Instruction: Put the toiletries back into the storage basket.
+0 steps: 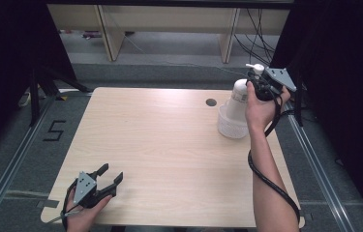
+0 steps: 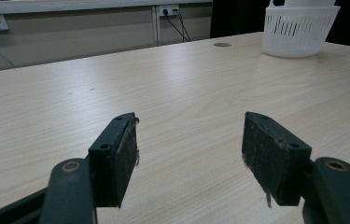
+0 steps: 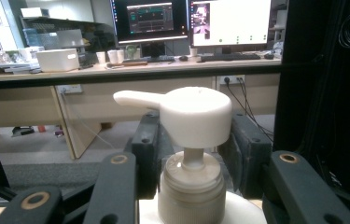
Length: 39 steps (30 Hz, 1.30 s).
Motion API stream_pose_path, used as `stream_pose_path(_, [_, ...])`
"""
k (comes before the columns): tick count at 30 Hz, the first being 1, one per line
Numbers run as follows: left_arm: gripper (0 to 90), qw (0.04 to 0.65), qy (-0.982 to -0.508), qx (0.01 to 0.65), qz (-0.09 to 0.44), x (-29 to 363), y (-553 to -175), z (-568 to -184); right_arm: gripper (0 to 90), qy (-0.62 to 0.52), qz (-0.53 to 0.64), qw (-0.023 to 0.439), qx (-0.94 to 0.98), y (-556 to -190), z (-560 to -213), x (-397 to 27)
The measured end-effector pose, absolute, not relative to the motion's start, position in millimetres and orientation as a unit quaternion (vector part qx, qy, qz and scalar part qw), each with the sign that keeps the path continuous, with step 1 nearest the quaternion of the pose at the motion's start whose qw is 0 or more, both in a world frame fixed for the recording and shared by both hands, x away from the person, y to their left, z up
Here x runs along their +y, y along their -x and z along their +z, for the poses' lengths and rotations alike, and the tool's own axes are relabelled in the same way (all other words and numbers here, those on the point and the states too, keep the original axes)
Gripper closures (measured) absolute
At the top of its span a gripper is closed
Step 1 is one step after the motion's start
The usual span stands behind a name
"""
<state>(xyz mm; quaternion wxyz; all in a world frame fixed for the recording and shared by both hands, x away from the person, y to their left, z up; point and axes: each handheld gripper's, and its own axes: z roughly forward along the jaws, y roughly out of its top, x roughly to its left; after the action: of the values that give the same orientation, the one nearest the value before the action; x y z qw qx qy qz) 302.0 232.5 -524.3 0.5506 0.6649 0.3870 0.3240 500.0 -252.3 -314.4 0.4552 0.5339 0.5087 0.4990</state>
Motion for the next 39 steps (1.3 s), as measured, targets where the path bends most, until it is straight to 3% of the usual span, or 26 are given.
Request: stream_pose_path(39, [35.2, 0.544, -0.669, 0.39, 0.324, 232, -301, -524, 60.5, -0.545, 0.479, 0.44, 0.53, -502, -343, -249])
